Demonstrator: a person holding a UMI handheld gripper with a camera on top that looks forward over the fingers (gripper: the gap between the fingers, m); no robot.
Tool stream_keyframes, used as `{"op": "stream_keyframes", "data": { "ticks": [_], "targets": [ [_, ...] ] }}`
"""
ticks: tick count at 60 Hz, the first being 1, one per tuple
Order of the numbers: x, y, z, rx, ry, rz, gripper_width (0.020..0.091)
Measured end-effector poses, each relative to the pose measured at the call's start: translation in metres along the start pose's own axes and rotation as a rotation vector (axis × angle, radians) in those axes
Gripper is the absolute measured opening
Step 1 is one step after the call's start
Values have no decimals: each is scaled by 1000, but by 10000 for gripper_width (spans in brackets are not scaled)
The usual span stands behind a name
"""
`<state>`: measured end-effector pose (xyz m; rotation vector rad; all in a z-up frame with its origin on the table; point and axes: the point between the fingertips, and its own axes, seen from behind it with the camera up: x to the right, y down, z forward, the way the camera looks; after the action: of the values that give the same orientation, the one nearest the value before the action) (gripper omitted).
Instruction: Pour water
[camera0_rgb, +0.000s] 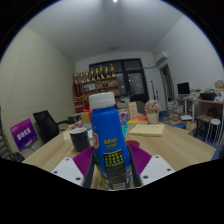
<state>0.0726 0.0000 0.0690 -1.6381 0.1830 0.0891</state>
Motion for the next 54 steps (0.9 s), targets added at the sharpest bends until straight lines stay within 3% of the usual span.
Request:
{"op": "stream_keyframes", "data": {
  "ticks": [11, 21, 30, 38, 39, 49, 54],
  "targets": [
    [4, -12, -10, 35, 35, -87, 502],
    [6, -89, 7, 123, 46, -275, 475],
    [25, -150, 76, 136, 168, -866, 473],
    [-12, -158, 125, 155, 250, -1463, 473],
    [3, -177, 124, 156, 235, -1535, 471],
    [-29, -168, 156, 175, 305, -1982, 470],
    [-45, -157, 162, 196, 281, -2158, 475]
  ]
}}
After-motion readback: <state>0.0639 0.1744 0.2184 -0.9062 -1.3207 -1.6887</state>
